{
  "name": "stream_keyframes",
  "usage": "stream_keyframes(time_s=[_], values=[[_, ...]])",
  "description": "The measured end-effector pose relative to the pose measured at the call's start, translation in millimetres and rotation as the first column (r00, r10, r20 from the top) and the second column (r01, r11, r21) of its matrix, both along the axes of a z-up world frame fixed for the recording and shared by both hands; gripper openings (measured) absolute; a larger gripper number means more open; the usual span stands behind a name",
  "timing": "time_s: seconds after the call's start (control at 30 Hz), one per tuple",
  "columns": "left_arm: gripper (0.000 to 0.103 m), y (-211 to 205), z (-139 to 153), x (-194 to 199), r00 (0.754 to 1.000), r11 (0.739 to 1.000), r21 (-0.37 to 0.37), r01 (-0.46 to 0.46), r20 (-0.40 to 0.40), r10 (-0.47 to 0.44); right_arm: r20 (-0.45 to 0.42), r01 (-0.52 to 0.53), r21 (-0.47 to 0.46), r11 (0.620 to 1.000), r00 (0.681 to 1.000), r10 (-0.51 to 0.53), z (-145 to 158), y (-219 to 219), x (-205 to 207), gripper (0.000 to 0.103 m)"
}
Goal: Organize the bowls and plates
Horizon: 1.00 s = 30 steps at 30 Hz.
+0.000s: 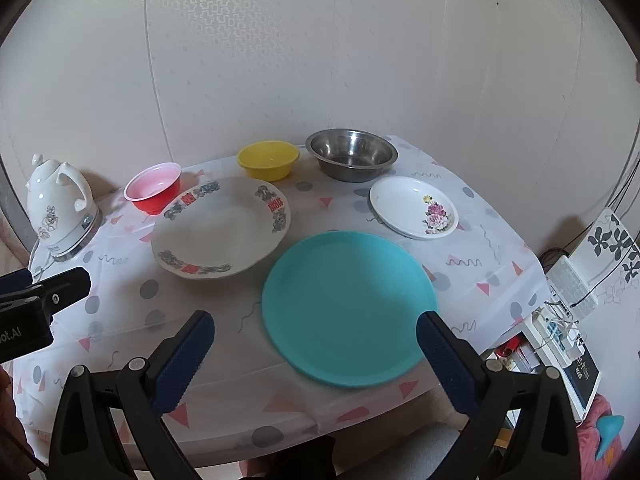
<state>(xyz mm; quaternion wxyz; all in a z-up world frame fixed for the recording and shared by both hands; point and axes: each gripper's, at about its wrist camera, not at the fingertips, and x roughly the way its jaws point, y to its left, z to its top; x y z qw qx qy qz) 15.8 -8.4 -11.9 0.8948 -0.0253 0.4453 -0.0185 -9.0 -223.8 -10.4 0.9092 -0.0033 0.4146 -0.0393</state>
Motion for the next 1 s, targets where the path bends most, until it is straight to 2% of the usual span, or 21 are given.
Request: stream_keyframes(time_s=[0.43,0.67,0.9,1.0], values=[[0.103,4,-6,8,0.999,1.0,-0.01,-0.009,-0.036,0.009,-0.031,0.011,0.006,1.0,0.999,-0.011,-5,-1,4,0.103],[0.103,19,-17,22,0.995,0.998,-0.051,-0.048,-0.094,0.043,-0.055,0.018,0.013,1.0,0.998,-0.017,-8,-4,12,0.103],[0.103,36,-24,48,0.989,0.992,-0.091,-0.092,-0.12,0.08,-0.111,0.015,-0.039,0.999,0.994,-0.019,-21,-10,43,0.103],[0.103,42,-31,62,0.987,0.988,-0.133,-0.08,-0.149,0.06,-0.129,-0.004,-0.071,0.997,0.992,-0.005,-27,-11,60,0.103]])
